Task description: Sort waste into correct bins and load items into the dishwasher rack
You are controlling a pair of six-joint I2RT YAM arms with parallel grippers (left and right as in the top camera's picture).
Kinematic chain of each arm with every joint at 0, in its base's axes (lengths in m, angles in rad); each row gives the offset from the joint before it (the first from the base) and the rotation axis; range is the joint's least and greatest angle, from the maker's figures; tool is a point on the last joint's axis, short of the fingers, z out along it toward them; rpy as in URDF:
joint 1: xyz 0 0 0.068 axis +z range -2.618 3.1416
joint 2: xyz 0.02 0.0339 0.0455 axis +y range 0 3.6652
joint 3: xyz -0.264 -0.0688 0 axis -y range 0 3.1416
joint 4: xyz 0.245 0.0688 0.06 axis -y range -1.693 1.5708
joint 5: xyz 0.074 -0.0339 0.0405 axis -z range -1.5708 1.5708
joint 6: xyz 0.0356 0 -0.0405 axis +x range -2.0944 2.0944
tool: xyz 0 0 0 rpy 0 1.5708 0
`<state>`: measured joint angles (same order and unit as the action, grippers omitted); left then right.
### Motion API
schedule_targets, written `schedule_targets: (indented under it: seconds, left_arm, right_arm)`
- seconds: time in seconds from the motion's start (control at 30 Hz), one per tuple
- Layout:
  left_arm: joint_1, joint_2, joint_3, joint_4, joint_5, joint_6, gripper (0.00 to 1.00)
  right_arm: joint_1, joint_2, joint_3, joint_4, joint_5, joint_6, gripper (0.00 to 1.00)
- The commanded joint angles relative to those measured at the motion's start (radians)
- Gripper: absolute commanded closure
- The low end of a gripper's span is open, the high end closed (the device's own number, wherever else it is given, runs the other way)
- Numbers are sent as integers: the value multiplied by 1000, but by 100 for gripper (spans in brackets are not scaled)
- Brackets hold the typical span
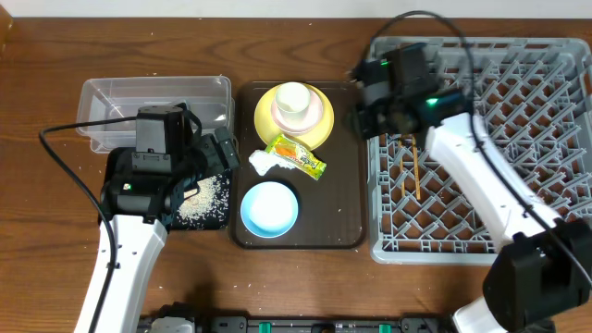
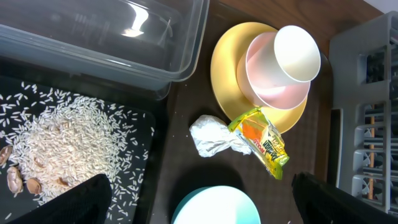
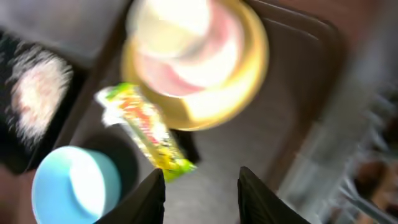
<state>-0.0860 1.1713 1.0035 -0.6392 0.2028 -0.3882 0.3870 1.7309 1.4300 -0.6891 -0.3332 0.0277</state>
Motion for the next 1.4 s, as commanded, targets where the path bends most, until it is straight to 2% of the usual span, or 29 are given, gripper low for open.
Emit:
schedule_targets:
  seconds: [0.0, 0.2, 0.53, 0.9, 1.37]
  left_arm:
    - [5, 3, 13, 0, -6, 9, 5]
    - [5, 3, 13, 0, -6, 9, 4]
    - [5, 3, 13, 0, -6, 9, 5]
    - [5, 3, 13, 0, -6, 9, 5]
    - [5, 3, 13, 0, -6, 9, 5]
  right_arm:
    - [66, -6, -15, 26, -16, -111, 63]
    - [161, 21, -38, 45, 111, -111, 63]
    - [241, 159, -39, 63, 117, -111, 65]
    - [249, 300, -39, 95, 120, -111, 64]
    - [249, 323, -39, 96, 153, -112, 61]
